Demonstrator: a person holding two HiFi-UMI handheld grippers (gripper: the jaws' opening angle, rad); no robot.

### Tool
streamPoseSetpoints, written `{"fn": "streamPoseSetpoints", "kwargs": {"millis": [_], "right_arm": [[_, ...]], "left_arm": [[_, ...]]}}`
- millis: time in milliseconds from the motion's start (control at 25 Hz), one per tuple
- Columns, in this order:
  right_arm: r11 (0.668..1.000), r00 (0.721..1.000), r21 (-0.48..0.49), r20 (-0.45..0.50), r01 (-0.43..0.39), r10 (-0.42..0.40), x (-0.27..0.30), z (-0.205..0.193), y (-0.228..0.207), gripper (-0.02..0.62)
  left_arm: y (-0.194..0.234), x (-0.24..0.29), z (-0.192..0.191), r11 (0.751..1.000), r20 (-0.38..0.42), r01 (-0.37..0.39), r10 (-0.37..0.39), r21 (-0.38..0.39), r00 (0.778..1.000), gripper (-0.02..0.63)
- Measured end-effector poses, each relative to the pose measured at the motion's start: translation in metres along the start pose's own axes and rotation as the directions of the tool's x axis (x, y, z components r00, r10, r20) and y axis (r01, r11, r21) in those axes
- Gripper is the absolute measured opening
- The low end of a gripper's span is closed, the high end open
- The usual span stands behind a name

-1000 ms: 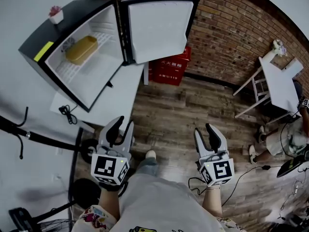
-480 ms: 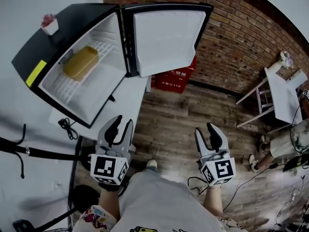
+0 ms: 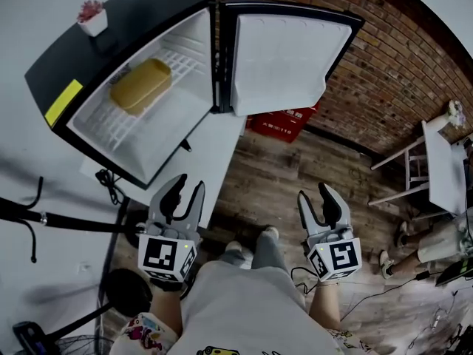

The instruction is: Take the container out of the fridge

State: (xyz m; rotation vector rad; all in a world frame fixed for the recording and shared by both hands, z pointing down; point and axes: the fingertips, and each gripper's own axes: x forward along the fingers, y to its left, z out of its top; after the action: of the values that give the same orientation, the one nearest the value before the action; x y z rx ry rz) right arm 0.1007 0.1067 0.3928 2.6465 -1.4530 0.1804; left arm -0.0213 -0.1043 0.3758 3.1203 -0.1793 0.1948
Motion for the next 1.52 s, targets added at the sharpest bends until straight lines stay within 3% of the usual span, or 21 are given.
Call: {"fn": "streamPoseSetpoints", "kwargs": {"millis": [360, 520, 640, 800, 1040, 1400, 1520], "right_arm": [[0.986, 0.987, -0.044, 0.02, -0.16, 0.161, 0.055, 0.012, 0.006, 0.206], [0.96, 0.961, -0.065, 0.036, -0.272, 0.275, 0.094, 0.021, 0.006, 0.213], [0.922, 0.924, -0.091, 0.046, -0.376, 0.381, 0.131, 0.031, 0.008, 0.215], [0.849, 0.851, -0.129, 0.051, -0.513, 0.523, 0.177, 0.045, 0.017, 0.219], [0.715, 0.724, -0.198, 0.039, -0.67, 0.689, 0.223, 0.066, 0.029, 0.221], [0.482, 0.498, -0.27, 0.011, -0.834, 0.867, 0.251, 0.078, 0.056, 0.22], [0.421, 0.437, -0.279, 0.004, -0.863, 0.899, 0.253, 0.079, 0.062, 0.221]], "left_arm": [[0.026, -0.008, 0.0, 0.987, 0.014, -0.161, 0.161, -0.017, 0.987, 0.137], [0.04, -0.006, 0.003, 0.962, 0.014, -0.274, 0.274, -0.021, 0.962, 0.141], [0.05, -0.002, 0.01, 0.926, 0.019, -0.375, 0.376, -0.029, 0.926, 0.144], [0.062, 0.003, 0.015, 0.864, 0.024, -0.501, 0.503, -0.047, 0.864, 0.146], [0.062, 0.013, 0.019, 0.772, 0.023, -0.632, 0.635, -0.067, 0.772, 0.15], [0.045, 0.005, 0.025, 0.581, 0.003, -0.809, 0.812, -0.091, 0.583, 0.15], [0.036, 0.001, 0.024, 0.524, -0.003, -0.846, 0.85, -0.1, 0.527, 0.15]]}}
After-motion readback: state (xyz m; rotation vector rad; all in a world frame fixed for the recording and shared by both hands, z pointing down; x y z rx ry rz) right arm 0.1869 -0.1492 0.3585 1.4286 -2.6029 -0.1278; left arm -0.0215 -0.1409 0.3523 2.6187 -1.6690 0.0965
